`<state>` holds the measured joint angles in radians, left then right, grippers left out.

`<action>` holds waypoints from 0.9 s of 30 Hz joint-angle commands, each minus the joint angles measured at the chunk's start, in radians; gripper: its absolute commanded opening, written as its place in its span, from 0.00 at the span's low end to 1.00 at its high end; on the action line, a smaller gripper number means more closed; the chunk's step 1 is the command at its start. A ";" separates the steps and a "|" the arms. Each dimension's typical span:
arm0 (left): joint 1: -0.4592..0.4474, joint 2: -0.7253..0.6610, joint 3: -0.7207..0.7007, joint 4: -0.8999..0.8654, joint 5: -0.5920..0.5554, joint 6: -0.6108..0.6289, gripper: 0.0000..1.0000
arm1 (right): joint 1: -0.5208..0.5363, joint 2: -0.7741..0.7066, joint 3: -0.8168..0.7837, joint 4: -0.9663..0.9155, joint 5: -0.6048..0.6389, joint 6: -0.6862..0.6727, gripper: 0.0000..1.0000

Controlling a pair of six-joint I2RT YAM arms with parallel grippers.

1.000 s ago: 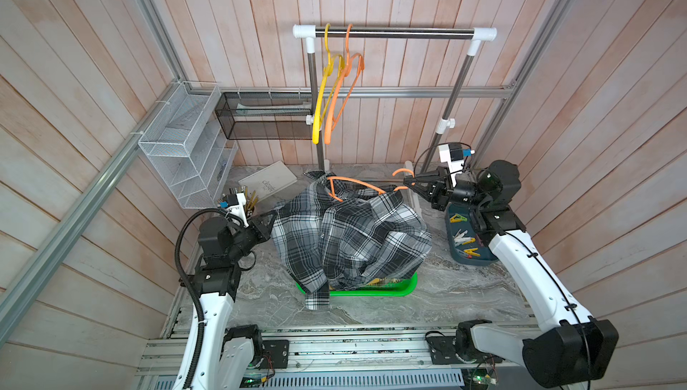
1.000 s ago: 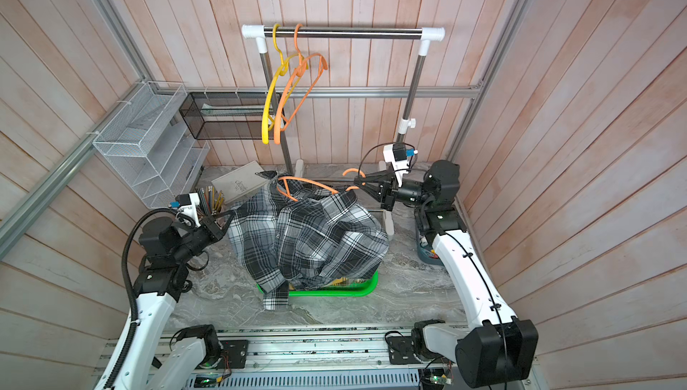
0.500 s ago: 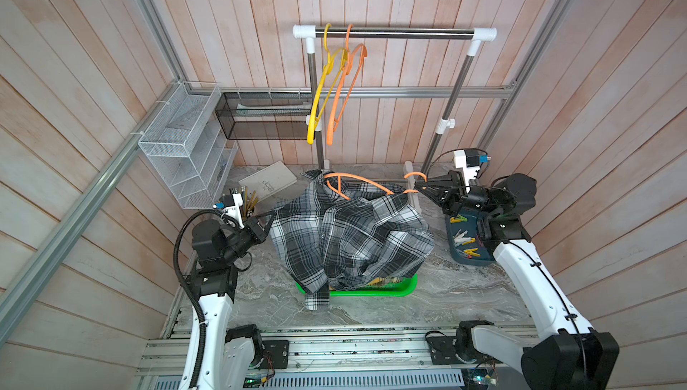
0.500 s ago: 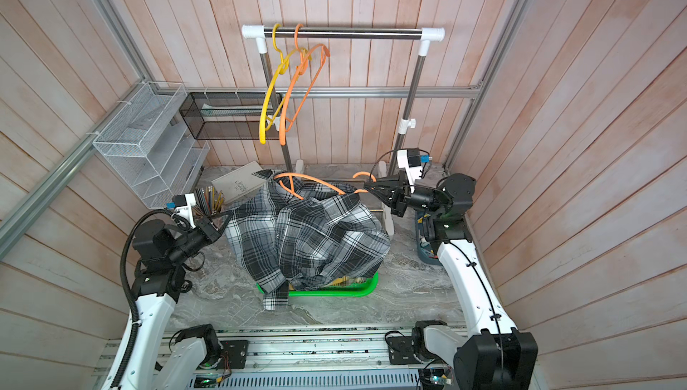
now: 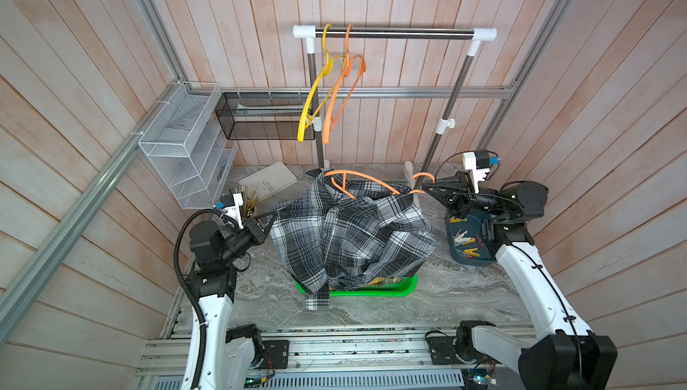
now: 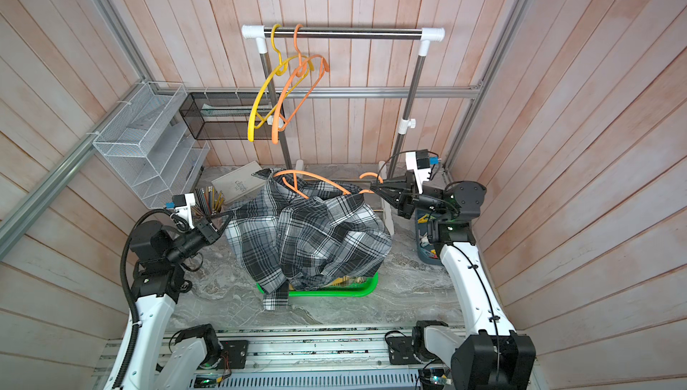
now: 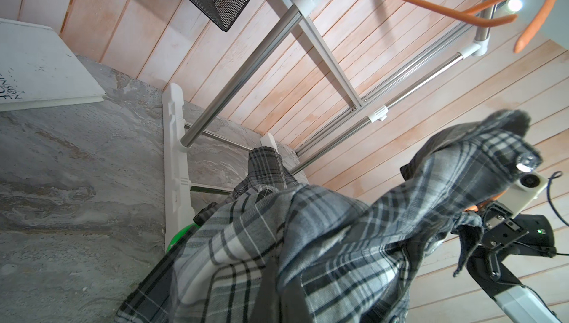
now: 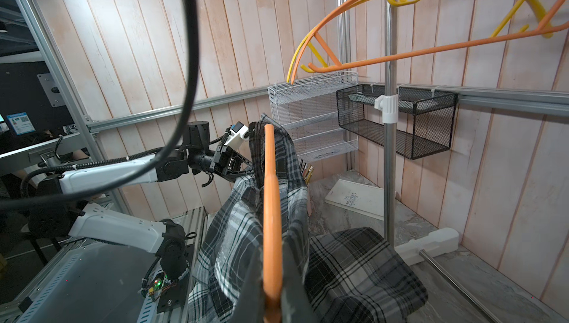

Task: Remove the clothespins securing long-sleeve shirts to the hanger
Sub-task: Remove the long-sleeve shirt from the hanger.

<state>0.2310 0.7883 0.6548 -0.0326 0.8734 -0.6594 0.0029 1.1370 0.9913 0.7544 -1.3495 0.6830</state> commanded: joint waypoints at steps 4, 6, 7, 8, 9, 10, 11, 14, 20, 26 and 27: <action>0.071 0.006 -0.032 -0.068 -0.188 0.005 0.00 | -0.076 0.001 0.003 0.270 0.046 0.129 0.00; 0.072 0.003 -0.040 -0.080 -0.207 0.007 0.00 | -0.090 0.005 -0.004 0.301 0.046 0.154 0.00; 0.074 0.000 -0.043 -0.084 -0.214 0.006 0.00 | -0.095 0.005 -0.006 0.315 0.046 0.163 0.00; 0.074 -0.001 -0.044 -0.080 -0.212 0.006 0.00 | -0.098 0.004 -0.008 0.318 0.046 0.168 0.00; 0.074 -0.001 -0.047 -0.077 -0.208 0.006 0.00 | -0.098 0.004 -0.009 0.315 0.044 0.166 0.00; 0.074 -0.002 -0.047 -0.075 -0.208 0.007 0.00 | -0.099 0.001 -0.010 0.309 0.044 0.160 0.00; 0.074 -0.001 -0.047 -0.076 -0.208 0.010 0.00 | -0.101 0.001 -0.010 0.300 0.045 0.155 0.00; 0.076 0.002 -0.054 -0.072 -0.204 0.009 0.00 | -0.103 -0.003 -0.009 0.283 0.053 0.143 0.00; 0.056 -0.002 -0.052 0.016 -0.110 -0.051 0.00 | -0.058 0.022 0.001 0.302 0.073 0.164 0.00; -0.197 -0.030 -0.050 0.032 -0.239 -0.050 0.00 | 0.102 0.066 0.039 0.077 0.171 -0.036 0.00; -0.243 -0.034 -0.055 0.036 -0.266 -0.054 0.00 | 0.128 0.074 0.048 0.028 0.189 -0.080 0.00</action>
<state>0.0742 0.7700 0.6182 -0.0032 0.7525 -0.7036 0.0788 1.1954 0.9871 0.8886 -1.2633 0.7399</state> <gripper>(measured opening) 0.044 0.078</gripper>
